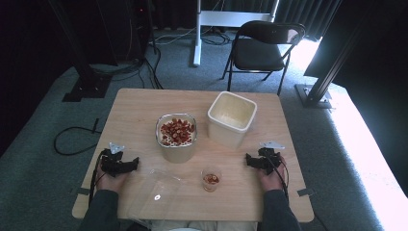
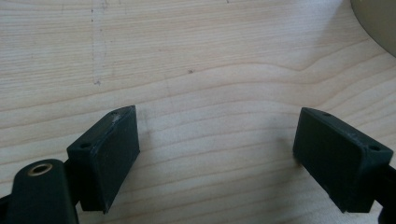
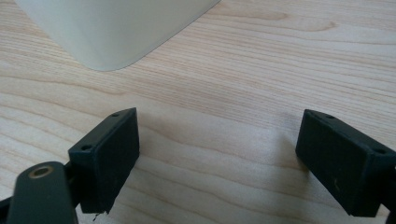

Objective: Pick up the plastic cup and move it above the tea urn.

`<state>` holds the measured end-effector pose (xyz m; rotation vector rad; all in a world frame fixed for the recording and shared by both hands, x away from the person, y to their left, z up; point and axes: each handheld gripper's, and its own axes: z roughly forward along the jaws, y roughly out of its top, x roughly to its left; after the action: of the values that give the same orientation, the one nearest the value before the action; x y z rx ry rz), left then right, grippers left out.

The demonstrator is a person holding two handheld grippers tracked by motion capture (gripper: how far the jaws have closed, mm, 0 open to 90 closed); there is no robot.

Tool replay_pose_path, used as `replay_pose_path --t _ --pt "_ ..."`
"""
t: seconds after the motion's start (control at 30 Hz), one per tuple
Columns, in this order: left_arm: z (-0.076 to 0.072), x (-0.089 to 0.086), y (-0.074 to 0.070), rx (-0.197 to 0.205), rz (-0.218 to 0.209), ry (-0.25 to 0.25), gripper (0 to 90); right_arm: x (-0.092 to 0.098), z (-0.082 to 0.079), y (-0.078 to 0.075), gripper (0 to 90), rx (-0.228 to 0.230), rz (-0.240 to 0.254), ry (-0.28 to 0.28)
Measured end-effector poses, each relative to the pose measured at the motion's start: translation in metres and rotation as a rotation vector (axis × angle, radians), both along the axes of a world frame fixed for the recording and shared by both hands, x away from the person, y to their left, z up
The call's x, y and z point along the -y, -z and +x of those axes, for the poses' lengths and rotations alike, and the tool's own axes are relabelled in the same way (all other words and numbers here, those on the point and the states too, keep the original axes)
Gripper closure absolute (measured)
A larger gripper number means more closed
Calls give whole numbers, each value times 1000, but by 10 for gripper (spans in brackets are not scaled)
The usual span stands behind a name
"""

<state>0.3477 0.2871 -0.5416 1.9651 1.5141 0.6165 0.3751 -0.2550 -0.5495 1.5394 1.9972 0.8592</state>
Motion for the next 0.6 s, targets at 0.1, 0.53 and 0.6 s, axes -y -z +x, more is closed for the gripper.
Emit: replay_pose_path --t 0.1,0.53,0.6 --pt "-6 1 -7 -27 1 21 333 0 0 0 130 0 0 0" --pt "-43 6 -44 40 -141 124 425 0 0 0 130 1 0 0" --pt "-56 12 -52 60 -141 164 425 0 0 0 130 0 0 0"
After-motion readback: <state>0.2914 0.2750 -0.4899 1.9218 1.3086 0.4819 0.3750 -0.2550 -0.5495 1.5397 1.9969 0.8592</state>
